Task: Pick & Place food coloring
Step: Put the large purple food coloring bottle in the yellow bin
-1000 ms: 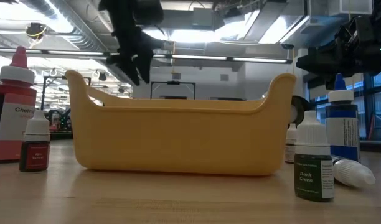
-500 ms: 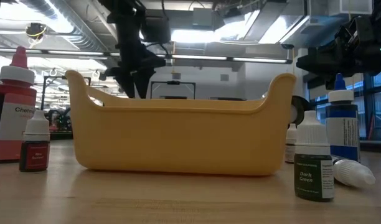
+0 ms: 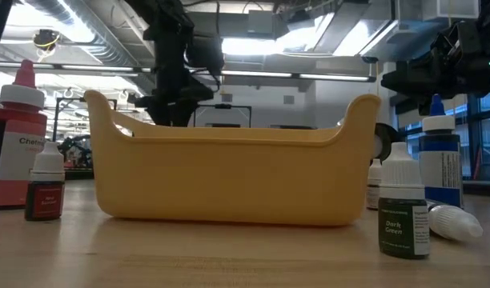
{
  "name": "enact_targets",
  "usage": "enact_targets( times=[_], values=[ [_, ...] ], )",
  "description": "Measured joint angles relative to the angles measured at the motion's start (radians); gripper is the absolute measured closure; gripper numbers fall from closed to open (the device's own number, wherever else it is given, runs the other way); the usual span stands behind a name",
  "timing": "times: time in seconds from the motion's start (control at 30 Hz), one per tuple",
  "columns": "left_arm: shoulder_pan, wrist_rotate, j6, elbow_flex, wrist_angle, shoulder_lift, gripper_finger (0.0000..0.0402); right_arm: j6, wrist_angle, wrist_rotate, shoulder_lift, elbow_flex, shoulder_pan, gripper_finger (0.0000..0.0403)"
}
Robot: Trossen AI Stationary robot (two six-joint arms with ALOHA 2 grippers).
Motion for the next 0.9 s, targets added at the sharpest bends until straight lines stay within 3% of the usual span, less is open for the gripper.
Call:
enact_targets(
  times=[0.33, 0.7, 0.9],
  values=[
    [0.000, -0.004, 0.011, -0.002, -0.012, -0.001, 0.0222, -0.029, 0.000, 0.000, 0.000, 0.000, 0.000, 0.0337],
    [0.000, -0.006, 0.064, -0.002, -0.011, -0.001, 0.0287, -0.029, 0.000, 0.000, 0.000, 0.000, 0.000, 0.0337],
    [0.000, 0.032, 0.137, -0.001, -0.013, -0.011, 0.0291, -0.027, 0.000, 0.000, 0.000, 0.000, 0.000, 0.0337]
  ],
)
